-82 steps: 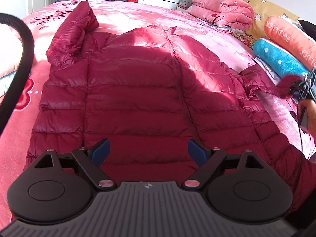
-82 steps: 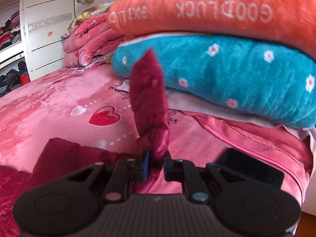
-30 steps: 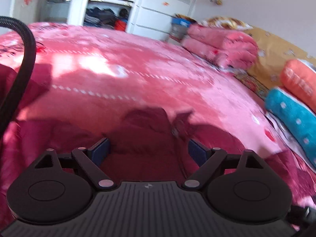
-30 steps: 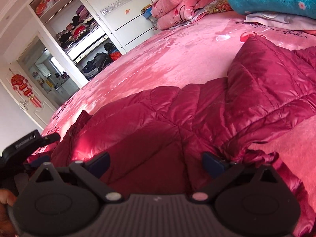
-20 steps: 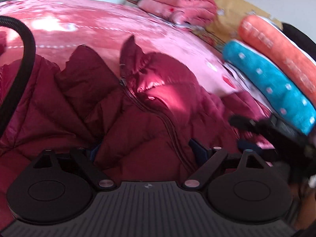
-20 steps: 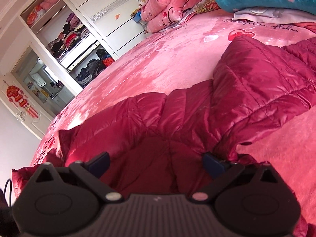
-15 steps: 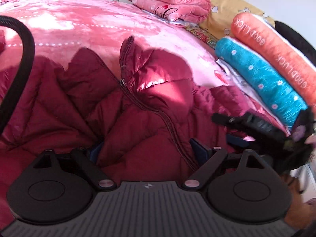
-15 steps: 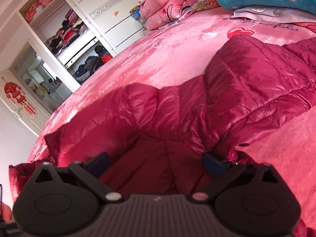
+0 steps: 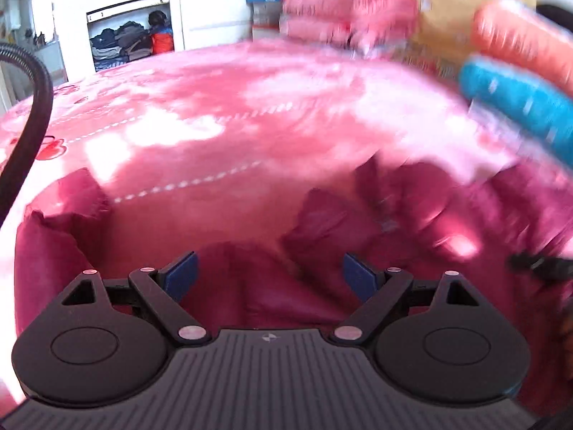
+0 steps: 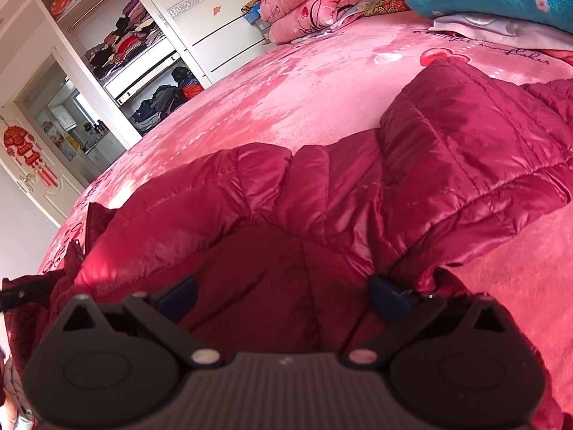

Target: Fold large clothes

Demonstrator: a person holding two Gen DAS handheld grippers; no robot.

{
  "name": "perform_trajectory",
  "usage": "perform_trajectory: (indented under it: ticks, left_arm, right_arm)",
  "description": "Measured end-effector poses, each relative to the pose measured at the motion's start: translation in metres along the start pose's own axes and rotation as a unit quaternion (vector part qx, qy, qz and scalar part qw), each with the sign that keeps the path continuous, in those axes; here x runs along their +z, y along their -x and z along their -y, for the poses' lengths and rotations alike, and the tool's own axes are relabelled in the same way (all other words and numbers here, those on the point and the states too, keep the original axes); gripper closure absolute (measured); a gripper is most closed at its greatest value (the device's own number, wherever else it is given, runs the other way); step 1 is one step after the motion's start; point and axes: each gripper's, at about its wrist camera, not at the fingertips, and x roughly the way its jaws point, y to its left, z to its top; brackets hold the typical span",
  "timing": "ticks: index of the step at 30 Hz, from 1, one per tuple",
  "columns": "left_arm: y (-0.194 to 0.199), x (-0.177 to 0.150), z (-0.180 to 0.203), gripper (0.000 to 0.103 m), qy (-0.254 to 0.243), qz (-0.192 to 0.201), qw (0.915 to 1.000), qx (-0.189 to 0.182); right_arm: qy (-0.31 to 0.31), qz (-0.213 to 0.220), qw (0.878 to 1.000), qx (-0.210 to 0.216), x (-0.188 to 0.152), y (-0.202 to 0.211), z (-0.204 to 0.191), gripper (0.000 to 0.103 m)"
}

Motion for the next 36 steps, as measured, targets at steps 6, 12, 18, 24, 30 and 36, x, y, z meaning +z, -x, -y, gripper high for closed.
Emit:
perform_trajectory:
  ticks: [6, 12, 18, 24, 30, 36]
  left_arm:
    - [-0.028, -0.012, -0.014, 0.0, -0.049, -0.045, 0.9978, 0.005]
    - [-0.046, -0.017, -0.015, 0.0, -0.03, -0.05, 0.9983, 0.005]
    - [-0.036, -0.028, 0.008, 0.048, -0.031, -0.017, 0.9983, 0.046]
    - [-0.015, -0.045, 0.012, 0.076, 0.012, 0.019, 0.9876, 0.156]
    - [0.006, -0.058, -0.016, 0.075, 0.073, 0.035, 0.967, 0.242]
    - [0.001, -0.056, -0.009, 0.067, 0.07, 0.028, 0.9704, 0.229]
  right_arm:
    - [0.002, -0.006, 1.0, 0.001, 0.001, -0.002, 0.0, 0.0]
    - [0.007, -0.008, 1.0, -0.002, 0.0, -0.003, -0.002, 0.0]
    - [0.013, -0.007, 1.0, -0.004, -0.001, -0.004, -0.002, 0.0]
    - [0.013, -0.007, 1.0, -0.003, -0.001, -0.004, -0.003, 0.0]
    - [0.023, -0.007, 1.0, 0.007, -0.002, -0.002, -0.006, 0.0]
    - [0.079, -0.017, 0.997, -0.008, -0.009, -0.007, -0.021, 0.0]
